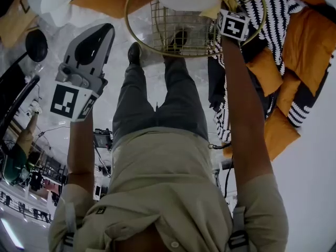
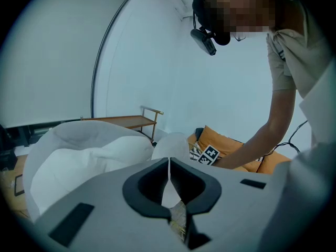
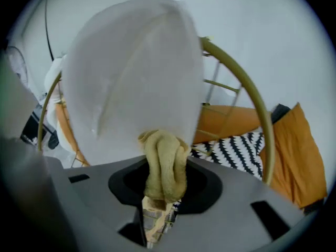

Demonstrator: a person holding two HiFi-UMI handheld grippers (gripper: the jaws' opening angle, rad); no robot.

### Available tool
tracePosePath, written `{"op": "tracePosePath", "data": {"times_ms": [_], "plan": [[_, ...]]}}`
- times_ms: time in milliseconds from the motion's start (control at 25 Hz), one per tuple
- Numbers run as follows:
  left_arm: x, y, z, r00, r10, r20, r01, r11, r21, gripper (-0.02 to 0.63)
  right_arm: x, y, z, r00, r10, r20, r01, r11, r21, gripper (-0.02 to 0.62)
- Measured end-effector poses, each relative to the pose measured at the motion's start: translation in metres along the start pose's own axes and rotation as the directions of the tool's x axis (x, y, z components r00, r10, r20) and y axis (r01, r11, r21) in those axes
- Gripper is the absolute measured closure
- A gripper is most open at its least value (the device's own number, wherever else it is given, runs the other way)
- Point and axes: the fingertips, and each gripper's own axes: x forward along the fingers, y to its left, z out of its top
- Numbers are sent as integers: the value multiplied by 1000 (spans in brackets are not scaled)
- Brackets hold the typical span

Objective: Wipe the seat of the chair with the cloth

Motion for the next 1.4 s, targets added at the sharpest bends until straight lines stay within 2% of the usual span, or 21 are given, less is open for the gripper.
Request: {"op": "tracePosePath", "data": {"times_ms": [120,280,360,480,560,680,760,1000,1160,1400], "plan": [[0,-1,2,1000,1,-7,-1,1000,15,578,-1,-28,-4,999,-51,-10,52,996,69,466],[7,1,14,1000,-2,7,2,1000,19,578,4,-10,5,1000,-15,-12,16,998,65,466],[6,2,11,1000,-3,-16,4,1000,26,578,9,13,5,1000,21,-22,-20,998,57,466],[1,0,-2,999,1,-41,0,999,33,580,15,66,-3,994,107,-38,-106,994,20,466],[-1,-3,-6,997,0,-72,3,999,39,578,13,103,2,981,192,-35,-192,981,-9,466],[-9,-2,0,998,6,-68,-3,999,43,578,4,169,13,936,352,-4,-348,926,-145,466],[-20,-1,1,998,12,-62,-9,999,52,580,-6,192,11,922,387,-4,-378,898,-227,466],[-53,-12,25,1000,14,-7,-13,995,101,578,-63,170,13,942,333,48,-312,918,-246,466],[-91,-11,57,999,-6,50,0,993,120,578,-127,160,31,952,284,118,-256,944,-208,468],[-144,-17,112,993,-44,111,27,988,153,578,-244,143,77,940,219,262,-190,973,-131,469]]}}
